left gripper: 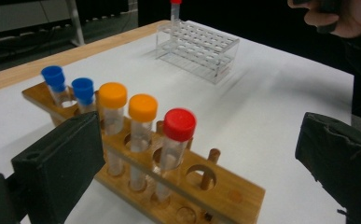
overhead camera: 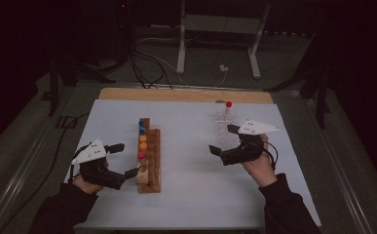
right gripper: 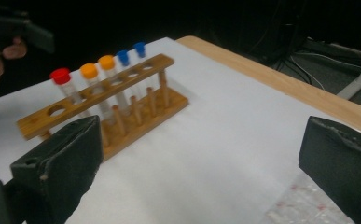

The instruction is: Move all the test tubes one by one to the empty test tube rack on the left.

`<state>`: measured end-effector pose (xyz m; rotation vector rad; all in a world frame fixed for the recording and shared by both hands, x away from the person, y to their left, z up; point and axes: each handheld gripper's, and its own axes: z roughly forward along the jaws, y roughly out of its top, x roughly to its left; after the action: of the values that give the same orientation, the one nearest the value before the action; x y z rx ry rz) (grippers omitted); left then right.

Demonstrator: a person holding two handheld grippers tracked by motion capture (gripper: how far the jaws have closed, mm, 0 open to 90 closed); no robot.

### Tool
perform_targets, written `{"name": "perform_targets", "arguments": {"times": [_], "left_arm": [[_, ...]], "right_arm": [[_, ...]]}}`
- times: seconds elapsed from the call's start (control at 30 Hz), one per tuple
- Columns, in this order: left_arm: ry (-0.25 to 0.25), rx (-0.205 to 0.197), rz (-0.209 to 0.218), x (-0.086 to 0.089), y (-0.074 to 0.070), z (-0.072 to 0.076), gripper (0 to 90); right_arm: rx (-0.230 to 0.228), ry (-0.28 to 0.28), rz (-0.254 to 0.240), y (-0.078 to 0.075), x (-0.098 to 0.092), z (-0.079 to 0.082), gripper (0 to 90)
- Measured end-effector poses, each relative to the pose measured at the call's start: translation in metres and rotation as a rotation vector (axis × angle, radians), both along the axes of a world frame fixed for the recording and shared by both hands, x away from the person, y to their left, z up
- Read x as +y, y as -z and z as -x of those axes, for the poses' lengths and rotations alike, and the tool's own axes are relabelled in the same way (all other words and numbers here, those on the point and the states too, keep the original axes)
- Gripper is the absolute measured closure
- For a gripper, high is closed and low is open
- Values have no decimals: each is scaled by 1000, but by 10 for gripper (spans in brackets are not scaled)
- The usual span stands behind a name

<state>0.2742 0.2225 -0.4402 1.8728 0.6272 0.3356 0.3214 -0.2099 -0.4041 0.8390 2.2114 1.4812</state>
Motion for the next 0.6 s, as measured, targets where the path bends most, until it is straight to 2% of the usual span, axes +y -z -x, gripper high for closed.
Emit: {"name": "perform_targets", "arguments": {"times": [0.07, 0.23, 0.33, 0.43, 0.6], "left_arm": [[9, 3, -1, 3, 3, 0, 17], [1, -20, -13, 5, 7, 1, 11], [-7, -24, -4, 6, 7, 2, 11], [-12, -30, 8, 8, 7, 2, 11], [-21, -32, 11, 10, 7, 3, 11]], "right_arm": [[7, 11, 7, 1, -5, -8, 0], [11, 34, 14, 5, -16, -26, 0], [12, 57, 12, 9, -21, -37, 0], [11, 101, 41, 14, -24, -51, 0], [43, 121, 42, 23, -31, -76, 1]]}}
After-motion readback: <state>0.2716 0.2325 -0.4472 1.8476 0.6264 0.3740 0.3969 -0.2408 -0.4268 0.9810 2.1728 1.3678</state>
